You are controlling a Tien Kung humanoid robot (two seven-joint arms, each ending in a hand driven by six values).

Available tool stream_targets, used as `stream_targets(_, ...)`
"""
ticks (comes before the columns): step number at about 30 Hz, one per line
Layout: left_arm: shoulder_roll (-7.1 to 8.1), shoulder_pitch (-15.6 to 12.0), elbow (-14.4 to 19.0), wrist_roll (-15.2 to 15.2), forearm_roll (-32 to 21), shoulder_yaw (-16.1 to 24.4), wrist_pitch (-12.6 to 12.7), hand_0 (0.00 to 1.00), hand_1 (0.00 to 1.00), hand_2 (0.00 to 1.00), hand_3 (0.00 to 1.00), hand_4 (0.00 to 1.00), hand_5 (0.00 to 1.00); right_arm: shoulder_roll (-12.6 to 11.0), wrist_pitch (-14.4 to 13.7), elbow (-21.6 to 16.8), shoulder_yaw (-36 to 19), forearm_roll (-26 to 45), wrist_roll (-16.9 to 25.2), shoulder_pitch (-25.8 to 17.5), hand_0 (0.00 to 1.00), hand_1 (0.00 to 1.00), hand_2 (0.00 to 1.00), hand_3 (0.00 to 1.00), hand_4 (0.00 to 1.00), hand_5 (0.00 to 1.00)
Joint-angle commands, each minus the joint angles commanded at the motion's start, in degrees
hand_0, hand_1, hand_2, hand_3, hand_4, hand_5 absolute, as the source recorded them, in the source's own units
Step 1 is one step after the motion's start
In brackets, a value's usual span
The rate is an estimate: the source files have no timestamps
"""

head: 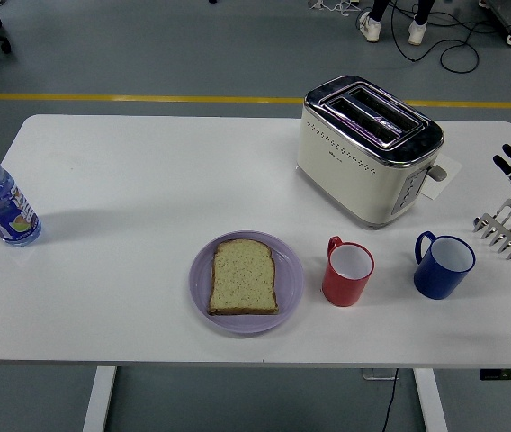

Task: Pick up the cup,pour liquid into bread,place the cup on the desk

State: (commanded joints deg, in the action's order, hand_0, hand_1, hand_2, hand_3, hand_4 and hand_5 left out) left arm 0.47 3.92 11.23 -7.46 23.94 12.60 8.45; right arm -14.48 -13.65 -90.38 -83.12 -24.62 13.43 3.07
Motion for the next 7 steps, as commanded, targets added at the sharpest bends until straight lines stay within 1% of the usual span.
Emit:
stream_targets(1,-0.02,0.00,-0.01,0.00,-0.07,-0.28,0.00,0.633,0.640,0.651,0.503,0.238,0.861,0.19,0.18,-0.09,-0.77,0.66,-0.29,-0.38,0.693,0.610,0.683,0.624,0.695,0.275)
stream_targets(2,-0.03,0.01,-0.01,-0.01,-0.11,-0.48,-0.01,0.634,0.641,0.650,0.503,0.237,0.860,0.34,0.30,-0.15,-1.26,1.04,-0.47,-0.65,0.672,0.581,0.662,0.617,0.691,0.275)
stream_targets(7,-0.06,0.06,-0.04,-0.01,-0.32,-1.63,-0.01,0.634,0.641,0.650,0.503,0.237,0.860,1.38,0.94,-0.42,-3.95,1.99,-1.54,-2.24,0.672,0.581,0.662,0.617,0.691,0.275)
